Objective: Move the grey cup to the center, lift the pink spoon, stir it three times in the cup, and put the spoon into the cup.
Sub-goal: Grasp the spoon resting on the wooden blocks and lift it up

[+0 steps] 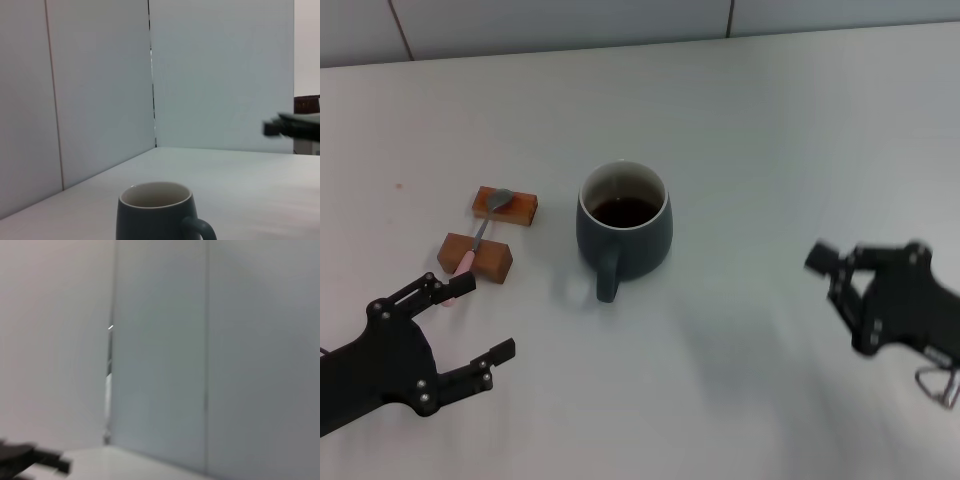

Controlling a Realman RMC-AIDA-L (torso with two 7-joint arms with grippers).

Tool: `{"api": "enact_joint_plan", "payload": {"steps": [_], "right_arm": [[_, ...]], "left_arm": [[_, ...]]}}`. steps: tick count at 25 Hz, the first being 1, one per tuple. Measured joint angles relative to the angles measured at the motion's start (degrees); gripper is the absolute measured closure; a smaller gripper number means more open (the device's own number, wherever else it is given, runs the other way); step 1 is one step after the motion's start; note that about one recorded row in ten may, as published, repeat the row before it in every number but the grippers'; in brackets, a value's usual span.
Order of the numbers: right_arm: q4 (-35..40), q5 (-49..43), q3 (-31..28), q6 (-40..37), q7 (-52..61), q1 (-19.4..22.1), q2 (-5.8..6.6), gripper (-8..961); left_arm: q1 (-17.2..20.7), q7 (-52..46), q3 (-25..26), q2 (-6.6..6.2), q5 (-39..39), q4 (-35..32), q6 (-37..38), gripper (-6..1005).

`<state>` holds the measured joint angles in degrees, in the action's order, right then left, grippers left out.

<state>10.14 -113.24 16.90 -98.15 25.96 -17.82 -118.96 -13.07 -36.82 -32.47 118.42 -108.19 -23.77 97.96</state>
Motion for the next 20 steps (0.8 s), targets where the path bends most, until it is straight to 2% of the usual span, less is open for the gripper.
{"api": "enact_joint_plan", "payload": {"steps": [4,12,20], "right_arm": [[0.53,-4.31,0.44,3.14,-0.20,2.24,-0.13,891],[0.01,-7.94,0.50,7.79,-0.24,2.48,-0.30,880],[-0.17,-8.08,0.51,8.16,-0.29,2.57,-0.29,869]], "left_arm": [[-0.02,2.81,-0.22,-0.06,0.01,1.98,0.04,190],[-0.03,3.41,-0.30,-0.09,-0.17,2.39,0.16,191],[0.20,3.14,-0.31,-0.12,-0.26,2.43,0.33,192]]}}
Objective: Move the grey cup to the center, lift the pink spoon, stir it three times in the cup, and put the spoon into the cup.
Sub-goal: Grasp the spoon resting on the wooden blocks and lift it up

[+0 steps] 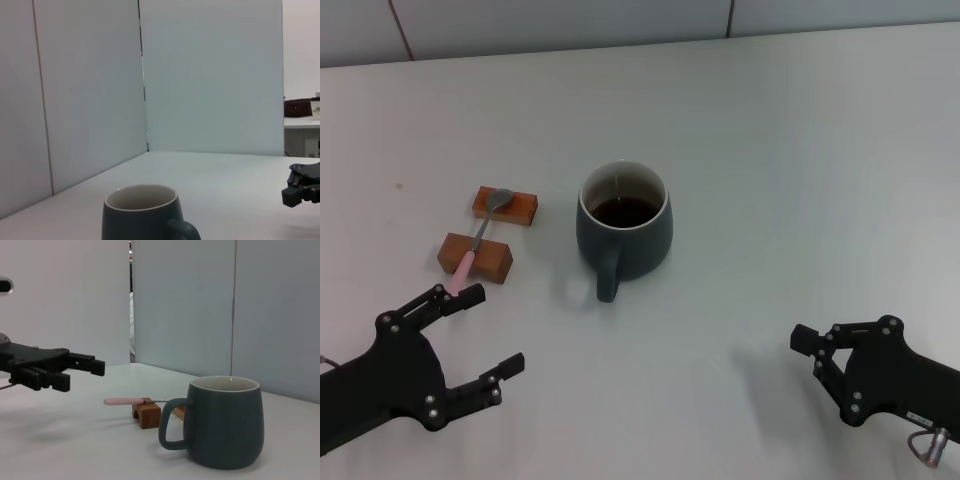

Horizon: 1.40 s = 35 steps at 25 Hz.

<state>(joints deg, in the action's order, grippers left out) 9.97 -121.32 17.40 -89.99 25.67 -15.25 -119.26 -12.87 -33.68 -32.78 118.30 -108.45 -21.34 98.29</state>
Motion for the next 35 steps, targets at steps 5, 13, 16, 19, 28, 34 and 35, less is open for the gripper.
{"api": "enact_joint_plan", "payload": {"steps": [5,13,16,19,28,34,35], "right_arm": [[0.05,-0.02,0.32,-0.10,0.00,-0.07,0.13,862],[-0.05,0.34,-0.85,0.07,0.15,0.01,0.06,745],[-0.05,0.33,-0.87,0.07,0.27,0.02,0.06,661],[-0.08,0.31,-0.85,0.07,0.46,0.04,0.08,543],[-0.14,0.25,-0.79,-0.07,0.53,0.05,0.07,296],[-0.02,0.37,-0.79,-0.42,0.89,0.01,0.21,295],[-0.02,0.37,-0.79,-0.42,0.89,0.01,0.21,295]], "left_arm": [[0.17,-0.02,0.00,-0.05,0.06,0.28,0.33,193],[0.29,-0.05,0.14,-0.09,0.12,0.34,0.50,194],[0.37,-0.05,0.13,-0.14,0.16,0.34,0.57,195],[0.39,0.13,0.10,-0.18,0.17,0.34,0.59,195],[0.39,0.17,0.01,-0.17,-0.01,0.32,0.76,197],[0.51,-13.29,9.11,0.09,4.01,3.77,7.73,198],[0.51,-13.29,9.11,0.09,4.01,3.77,7.73,198]]}}
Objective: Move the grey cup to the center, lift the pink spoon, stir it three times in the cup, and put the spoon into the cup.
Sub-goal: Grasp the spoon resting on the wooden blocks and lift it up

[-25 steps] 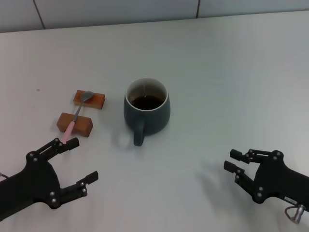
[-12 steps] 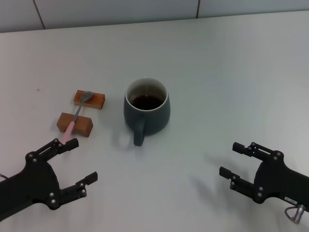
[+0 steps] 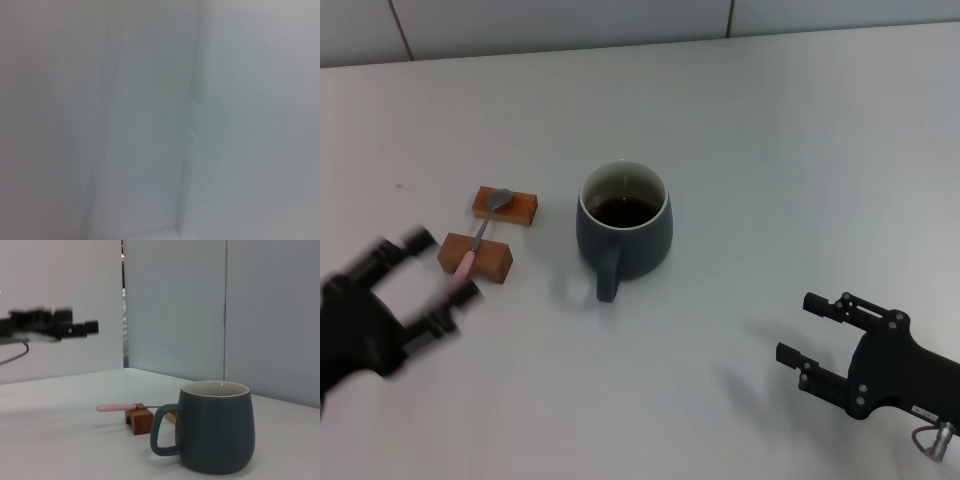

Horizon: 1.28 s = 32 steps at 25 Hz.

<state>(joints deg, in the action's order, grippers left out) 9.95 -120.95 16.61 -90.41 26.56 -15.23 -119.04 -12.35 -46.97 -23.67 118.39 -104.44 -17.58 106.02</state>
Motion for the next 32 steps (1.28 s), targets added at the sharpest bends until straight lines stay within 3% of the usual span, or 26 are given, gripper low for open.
{"api": "enact_joint_plan", "payload": {"steps": [7,11,14,24,32], "right_arm": [[0.39,0.02,0.00,0.30,0.57,-0.45,0.04,295],[0.99,0.04,-0.04,0.33,0.61,-0.61,0.04,295],[1.93,0.05,-0.16,0.36,1.11,-0.69,0.05,294],[3.50,0.10,-0.18,0.56,2.10,-1.13,0.06,295],[4.35,0.02,-0.18,1.11,2.14,-1.22,0.10,296]], "left_arm": [[0.22,-25.39,13.42,-0.01,3.63,4.53,0.75,199],[0.68,-32.43,16.39,0.00,3.64,5.05,-0.61,199],[2.11,-43.39,19.47,-0.08,3.67,7.46,-4.95,200],[2.52,-55.43,15.84,0.03,3.12,9.29,-12.32,201],[3.07,-59.14,13.82,-0.02,3.10,11.67,-16.33,203]]}}
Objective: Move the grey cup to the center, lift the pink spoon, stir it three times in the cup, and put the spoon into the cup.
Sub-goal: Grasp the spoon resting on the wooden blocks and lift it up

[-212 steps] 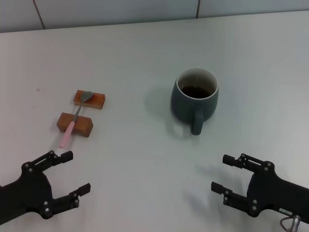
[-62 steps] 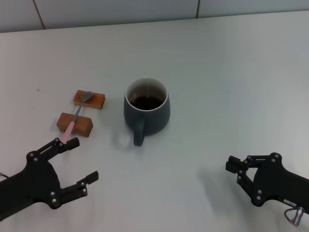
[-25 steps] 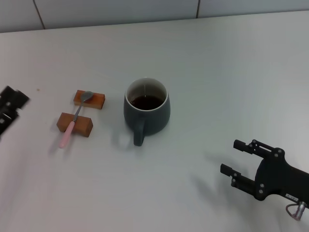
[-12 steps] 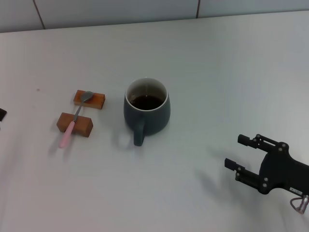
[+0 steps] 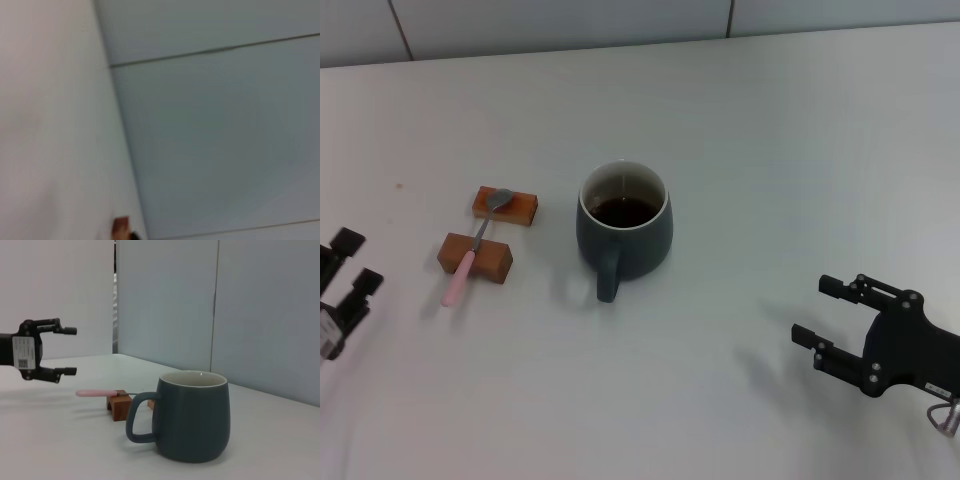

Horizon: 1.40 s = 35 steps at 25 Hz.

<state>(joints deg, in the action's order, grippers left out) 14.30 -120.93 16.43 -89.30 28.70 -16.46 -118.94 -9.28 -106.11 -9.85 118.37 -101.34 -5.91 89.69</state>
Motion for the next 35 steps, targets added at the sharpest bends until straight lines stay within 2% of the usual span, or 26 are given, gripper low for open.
{"api": "enact_joint_plan", "payload": {"steps": [2,17,35], "right_arm": [[0.24,0.06,0.00,0.06,0.11,-0.02,0.01,295],[0.47,-0.19,0.50,0.54,2.92,-0.96,0.11,295],[0.39,-0.28,0.59,2.71,2.95,-1.97,0.12,295]], "left_arm": [[-0.33,-1.73,-1.84,0.06,-0.01,0.25,-1.63,203],[-1.00,-5.33,-2.34,0.13,0.01,3.09,-5.60,205],[-2.31,-4.08,-2.78,0.36,0.00,7.90,-8.06,208]]}}
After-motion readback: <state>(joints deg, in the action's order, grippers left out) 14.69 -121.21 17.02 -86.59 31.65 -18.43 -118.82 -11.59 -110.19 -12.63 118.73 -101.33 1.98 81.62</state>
